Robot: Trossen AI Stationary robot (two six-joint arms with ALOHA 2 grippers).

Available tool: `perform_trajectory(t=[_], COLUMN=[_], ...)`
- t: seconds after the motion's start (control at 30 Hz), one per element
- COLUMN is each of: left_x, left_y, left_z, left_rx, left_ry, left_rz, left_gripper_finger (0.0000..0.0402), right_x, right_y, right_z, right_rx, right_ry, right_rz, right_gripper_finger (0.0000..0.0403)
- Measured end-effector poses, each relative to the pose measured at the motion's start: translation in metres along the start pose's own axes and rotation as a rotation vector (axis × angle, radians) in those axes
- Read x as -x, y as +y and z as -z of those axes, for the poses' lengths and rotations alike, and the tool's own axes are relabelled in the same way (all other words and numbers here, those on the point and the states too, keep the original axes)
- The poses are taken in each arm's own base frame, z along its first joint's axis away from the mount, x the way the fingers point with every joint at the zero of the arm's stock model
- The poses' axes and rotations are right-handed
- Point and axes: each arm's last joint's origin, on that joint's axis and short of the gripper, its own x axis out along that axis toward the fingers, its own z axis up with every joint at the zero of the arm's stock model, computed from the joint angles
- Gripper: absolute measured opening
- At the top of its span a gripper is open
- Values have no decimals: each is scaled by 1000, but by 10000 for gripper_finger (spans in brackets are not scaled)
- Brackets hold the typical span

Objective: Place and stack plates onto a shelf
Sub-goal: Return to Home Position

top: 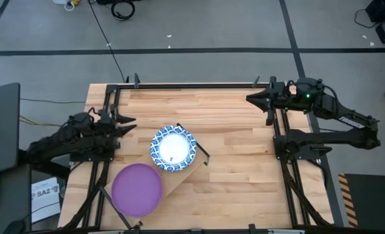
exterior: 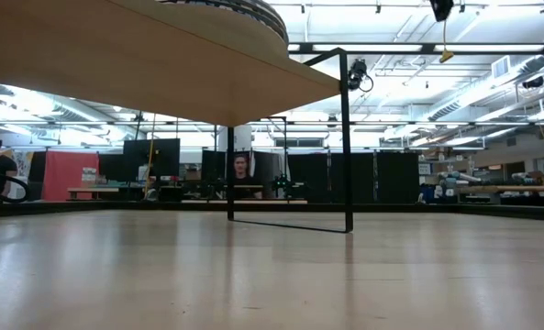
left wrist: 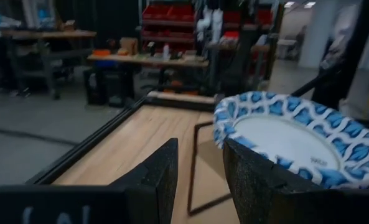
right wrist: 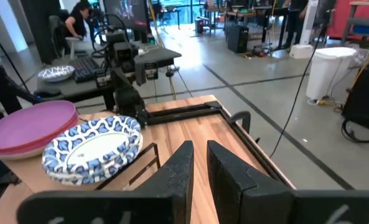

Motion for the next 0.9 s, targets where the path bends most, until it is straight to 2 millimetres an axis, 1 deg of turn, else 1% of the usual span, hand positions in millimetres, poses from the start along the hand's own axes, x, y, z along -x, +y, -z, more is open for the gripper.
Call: perform_trajectory(t=[0.13, 0.33, 0.47, 0.7, 0.9], left_x=[-9, -18, -22, -26, -28], left_y=[-1, 0, 0, 1, 1], left_z=[10, 26, 35, 48, 56], left_rx=[0, 8, 20, 23, 46], left_ry=[-59, -119, -127, -102, -83], left_rz=[46, 50, 52, 51, 51], left_gripper_finger=[132, 132, 132, 132, 132], right_x=[6, 13, 17, 26, 32], right_y=[0, -1, -1, -1, -1], right_z=[23, 60, 84, 118, 141], right_rx=[-12, -59, -82, -93, -128], right_ry=[-18, -72, -107, -152, -190], right_rz=[-1, -6, -10, -16, -22], right_gripper_finger=[52, 52, 52, 52, 52])
